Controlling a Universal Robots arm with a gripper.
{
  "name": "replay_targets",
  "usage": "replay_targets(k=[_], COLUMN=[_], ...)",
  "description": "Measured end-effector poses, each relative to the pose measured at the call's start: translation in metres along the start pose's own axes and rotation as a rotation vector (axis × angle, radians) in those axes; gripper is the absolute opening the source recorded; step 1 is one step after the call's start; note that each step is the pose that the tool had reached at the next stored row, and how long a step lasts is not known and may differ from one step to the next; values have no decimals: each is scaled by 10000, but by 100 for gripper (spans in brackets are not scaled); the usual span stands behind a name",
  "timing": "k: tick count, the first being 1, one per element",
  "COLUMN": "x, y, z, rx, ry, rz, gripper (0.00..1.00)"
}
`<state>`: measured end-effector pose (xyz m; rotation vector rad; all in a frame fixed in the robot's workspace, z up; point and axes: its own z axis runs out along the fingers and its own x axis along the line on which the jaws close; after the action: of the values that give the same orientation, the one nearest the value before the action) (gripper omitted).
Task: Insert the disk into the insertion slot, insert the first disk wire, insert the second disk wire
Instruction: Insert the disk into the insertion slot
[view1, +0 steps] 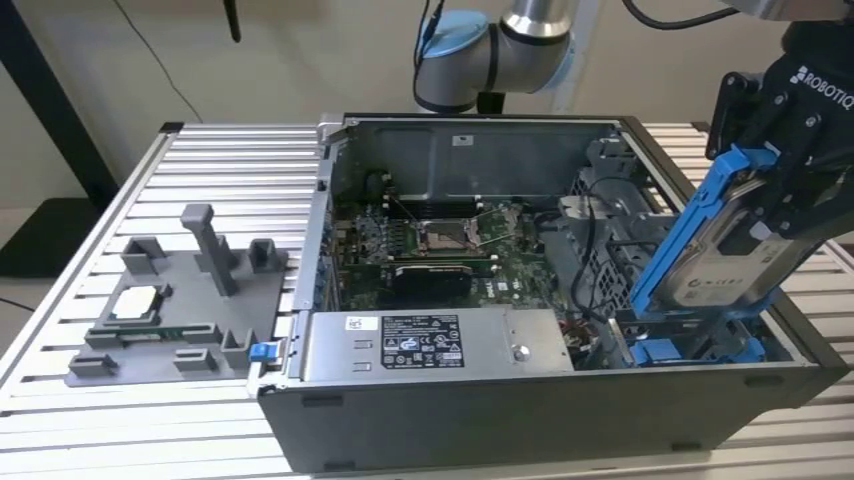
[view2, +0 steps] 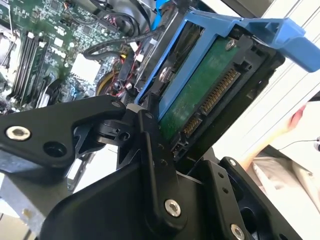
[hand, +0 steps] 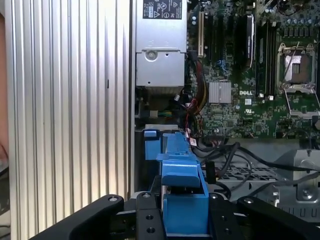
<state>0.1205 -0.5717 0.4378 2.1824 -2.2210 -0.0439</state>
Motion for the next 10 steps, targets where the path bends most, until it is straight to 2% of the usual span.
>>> replay_targets(k=[10], x=[0], y=[-5], z=[94], rx=[0], ry=[1], rz=[0], gripper=[0])
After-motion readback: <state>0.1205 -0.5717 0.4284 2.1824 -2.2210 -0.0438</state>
